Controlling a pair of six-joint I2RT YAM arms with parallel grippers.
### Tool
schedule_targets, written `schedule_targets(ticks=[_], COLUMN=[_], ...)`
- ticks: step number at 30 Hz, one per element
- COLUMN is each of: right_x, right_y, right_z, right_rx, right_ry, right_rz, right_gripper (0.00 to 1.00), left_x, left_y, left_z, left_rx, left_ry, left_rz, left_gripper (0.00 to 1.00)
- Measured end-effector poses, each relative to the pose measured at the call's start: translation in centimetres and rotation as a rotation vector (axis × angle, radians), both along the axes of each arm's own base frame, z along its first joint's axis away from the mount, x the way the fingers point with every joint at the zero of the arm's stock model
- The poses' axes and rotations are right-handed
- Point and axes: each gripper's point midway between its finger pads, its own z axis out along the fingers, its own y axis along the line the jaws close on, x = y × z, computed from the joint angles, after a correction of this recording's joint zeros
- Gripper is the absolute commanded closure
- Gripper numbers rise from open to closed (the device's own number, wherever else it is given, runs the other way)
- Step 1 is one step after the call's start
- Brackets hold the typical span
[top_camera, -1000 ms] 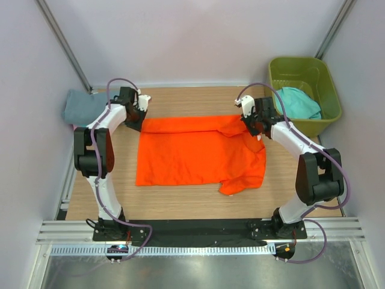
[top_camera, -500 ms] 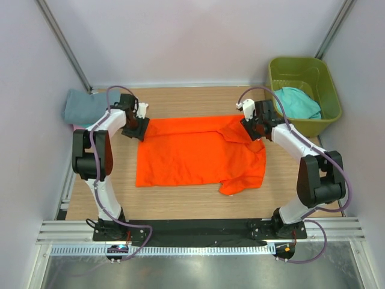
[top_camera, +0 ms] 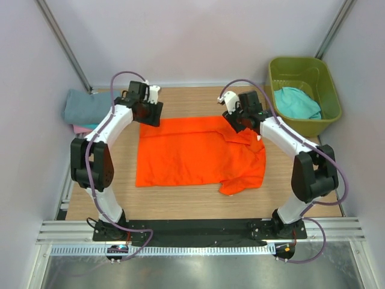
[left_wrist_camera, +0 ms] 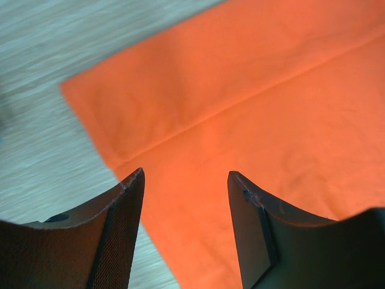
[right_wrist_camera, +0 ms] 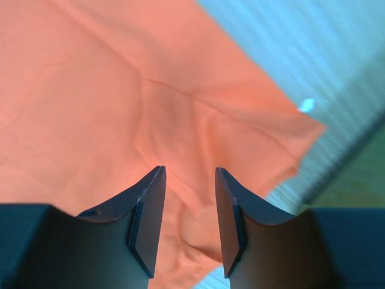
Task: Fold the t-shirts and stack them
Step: Fold the tshirt
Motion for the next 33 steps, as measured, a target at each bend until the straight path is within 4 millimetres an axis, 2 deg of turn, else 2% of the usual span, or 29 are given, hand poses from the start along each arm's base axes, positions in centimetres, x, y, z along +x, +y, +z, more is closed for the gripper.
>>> schedule_targets(ticks=[2, 4, 13, 19, 23, 33], right_x=[-0.3, -0.5, -0.6, -1.2, -1.4, 0.0], right_y=[1.2, 1.5, 2.8, 3.9, 4.0, 4.0], right_z=[-1.9, -3.0, -3.8, -7.6, -9.5, -10.1], right_rx=[0.001, 0.004, 0.013, -0.018, -0.043, -0.069], right_ry=[0.056, 0.094, 0.117, 0.199, 0.238, 0.216], right_rz=[0.030, 0.035, 0.063, 0.094, 0.096, 0.084], right_gripper=[0.55, 0.55, 0.57, 0.58, 0.58, 0.58], left_x=[-0.6, -1.1, -3.6, -5.2, -6.1, -6.8], left_y=[-1.3, -2.2, -3.2, -3.7, -4.3, -4.9], left_z=[-0.2, -0.5, -2.3, -3.9, -4.7, -5.1], left_rx=[-0.023, -0.043, -0.095, -0.099, -0.100, -0.116], left_ry=[0.015, 0.032, 0.134, 0.190, 0.224, 0.250], left_rz=[-0.025, -0.035, -0.036, -0.049, -0.060, -0.073], left_gripper=[0.39, 0.39, 0.41, 0.41, 0.41, 0.42])
